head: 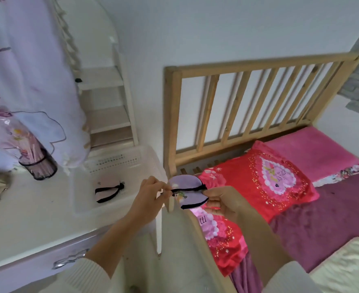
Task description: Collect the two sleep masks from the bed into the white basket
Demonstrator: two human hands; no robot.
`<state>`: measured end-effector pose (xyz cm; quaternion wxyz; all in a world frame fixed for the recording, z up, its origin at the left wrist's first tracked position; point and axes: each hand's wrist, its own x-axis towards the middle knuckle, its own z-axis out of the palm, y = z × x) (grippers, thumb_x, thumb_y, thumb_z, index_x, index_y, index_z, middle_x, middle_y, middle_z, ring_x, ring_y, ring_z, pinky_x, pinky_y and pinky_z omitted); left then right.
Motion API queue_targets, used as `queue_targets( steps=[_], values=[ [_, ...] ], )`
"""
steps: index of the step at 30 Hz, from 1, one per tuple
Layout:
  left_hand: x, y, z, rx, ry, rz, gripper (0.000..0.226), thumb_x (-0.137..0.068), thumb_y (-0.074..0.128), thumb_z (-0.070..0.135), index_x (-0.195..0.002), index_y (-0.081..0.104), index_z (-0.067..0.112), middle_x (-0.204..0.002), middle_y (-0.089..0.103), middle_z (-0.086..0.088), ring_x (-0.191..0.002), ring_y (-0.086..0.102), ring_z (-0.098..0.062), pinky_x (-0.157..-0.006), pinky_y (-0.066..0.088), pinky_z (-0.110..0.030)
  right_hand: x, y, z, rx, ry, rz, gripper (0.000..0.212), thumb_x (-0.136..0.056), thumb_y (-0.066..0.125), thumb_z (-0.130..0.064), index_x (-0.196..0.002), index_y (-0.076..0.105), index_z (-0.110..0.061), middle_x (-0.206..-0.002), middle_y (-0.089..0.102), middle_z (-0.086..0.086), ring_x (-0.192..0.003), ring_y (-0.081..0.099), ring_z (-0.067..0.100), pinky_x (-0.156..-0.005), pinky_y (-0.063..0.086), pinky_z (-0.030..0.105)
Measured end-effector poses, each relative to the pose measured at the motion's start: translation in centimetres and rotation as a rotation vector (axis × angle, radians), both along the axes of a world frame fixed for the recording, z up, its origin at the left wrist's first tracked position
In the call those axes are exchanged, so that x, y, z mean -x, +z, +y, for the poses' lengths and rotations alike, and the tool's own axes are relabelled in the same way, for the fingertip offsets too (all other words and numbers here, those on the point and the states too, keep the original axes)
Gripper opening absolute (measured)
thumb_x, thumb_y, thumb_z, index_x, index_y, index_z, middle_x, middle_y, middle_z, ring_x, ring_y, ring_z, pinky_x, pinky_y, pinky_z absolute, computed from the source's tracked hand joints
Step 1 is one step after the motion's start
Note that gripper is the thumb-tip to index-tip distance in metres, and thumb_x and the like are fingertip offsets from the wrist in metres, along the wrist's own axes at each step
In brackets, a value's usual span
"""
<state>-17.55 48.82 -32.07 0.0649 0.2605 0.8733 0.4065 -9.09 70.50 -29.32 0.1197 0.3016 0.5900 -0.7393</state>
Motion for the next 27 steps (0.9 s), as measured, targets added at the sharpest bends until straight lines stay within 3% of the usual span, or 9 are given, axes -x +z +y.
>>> queue_targets(
  steps=[3, 8, 11, 14, 16, 20, 24, 26, 27],
  values=[
    [4.4, -0.7, -3.3, -0.011, 0.082, -0.066, 0.008, -0.089, 0.061, 0.022, -0.091, 0.068, 0.022, -0.092, 0.053, 0.003, -0.093, 0.049, -0.015, -0.081, 0.035, -0.023, 5.5, -0.9, -3.1, -0.059, -0.001, 0.029, 0.007, -0.083, 0.064, -0.003, -0.085, 0.071, -0.003, -0.070, 0.071, 0.007, -0.062, 0.065, 0.020, -0.070, 0.056, 0.034],
    [10.7, -1.9, -9.2, -0.108, 0.280, -0.076, 0.020, -0.087, 0.060, 0.017, -0.076, 0.060, 0.034, -0.084, 0.062, 0.010, -0.083, 0.059, -0.009, -0.072, 0.049, -0.029, 15.0, -3.0, -9.0, -0.160, 0.001, 0.026, 0.012, -0.082, 0.063, 0.007, -0.085, 0.058, -0.004, -0.055, 0.054, 0.008, -0.043, 0.047, 0.014, -0.043, 0.037, 0.020],
    [12.8, -3.7, -13.1, 0.044, 0.394, 0.017, 0.014, -0.088, 0.057, 0.013, -0.091, 0.065, 0.024, -0.099, 0.063, 0.001, -0.100, 0.054, -0.019, -0.083, 0.045, -0.029, 19.6, -5.4, -12.0, -0.209, 0.027, -0.020, 0.018, -0.082, 0.059, 0.013, -0.080, 0.051, -0.003, -0.045, 0.053, 0.007, -0.033, 0.047, 0.012, -0.037, 0.034, 0.018],
    [13.3, -6.3, -15.9, 0.221, 0.509, 0.096, 0.029, -0.082, 0.064, 0.008, -0.111, 0.063, 0.014, -0.123, 0.056, -0.013, -0.117, 0.045, -0.035, -0.093, 0.043, -0.043, 22.4, -8.1, -13.8, -0.404, 0.074, -0.087, 0.014, -0.079, 0.057, 0.006, -0.077, 0.052, -0.006, -0.056, 0.053, 0.013, -0.044, 0.051, 0.022, -0.044, 0.040, 0.025],
    [13.3, -7.4, -16.9, 0.304, 0.551, 0.038, 0.047, -0.083, 0.065, 0.012, -0.128, 0.052, 0.012, -0.143, 0.041, -0.019, -0.131, 0.035, -0.040, -0.101, 0.039, -0.051, 23.5, -9.3, -14.4, -0.476, 0.113, -0.129, 0.012, -0.079, 0.056, 0.004, -0.079, 0.053, -0.007, -0.056, 0.054, 0.013, -0.050, 0.052, 0.025, -0.048, 0.040, 0.028],
    [13.8, -9.0, -17.5, 0.339, 0.579, -0.126, 0.074, -0.087, 0.058, 0.016, -0.149, 0.018, 0.014, -0.160, 0.005, -0.017, -0.146, 0.011, -0.034, -0.113, 0.028, -0.046, 25.1, -11.0, -14.3, -0.525, 0.120, -0.241, 0.011, -0.084, 0.048, 0.005, -0.082, 0.055, -0.005, -0.070, 0.053, 0.017, -0.056, 0.050, 0.025, -0.055, 0.043, 0.033],
    [14.0, -9.5, -17.5, 0.306, 0.605, -0.162, 0.086, -0.083, 0.054, 0.001, -0.151, 0.003, 0.015, -0.161, -0.005, -0.011, -0.147, 0.010, -0.030, -0.101, 0.043, -0.038, 25.7, -10.5, -14.1, -0.697, 0.422, -0.318, 0.027, -0.089, 0.049, -0.001, -0.112, 0.061, 0.005, -0.091, 0.057, 0.018, -0.082, 0.060, 0.033, -0.069, 0.049, 0.036],
    [13.9, -9.8, -17.4, 0.315, 0.612, -0.143, 0.090, -0.081, 0.052, -0.004, -0.151, -0.001, 0.016, -0.161, -0.008, -0.009, -0.146, 0.015, -0.030, -0.094, 0.048, -0.034, 26.2, -8.2, -13.7, -0.867, 0.519, -0.209, 0.035, -0.088, 0.053, -0.007, -0.122, 0.056, -0.001, -0.114, 0.060, 0.015, -0.108, 0.059, 0.031, -0.084, 0.046, 0.031],
    [13.9, -10.0, -17.2, 0.322, 0.626, -0.147, 0.091, -0.080, 0.050, -0.006, -0.151, -0.002, 0.016, -0.161, -0.009, -0.009, -0.145, 0.019, -0.030, -0.088, 0.050, -0.032, 26.4, -6.9, -13.5, -0.911, 0.506, -0.118, 0.035, -0.088, 0.055, -0.009, -0.123, 0.056, -0.006, -0.124, 0.059, 0.012, -0.112, 0.058, 0.026, -0.088, 0.045, 0.027]
  ],
)
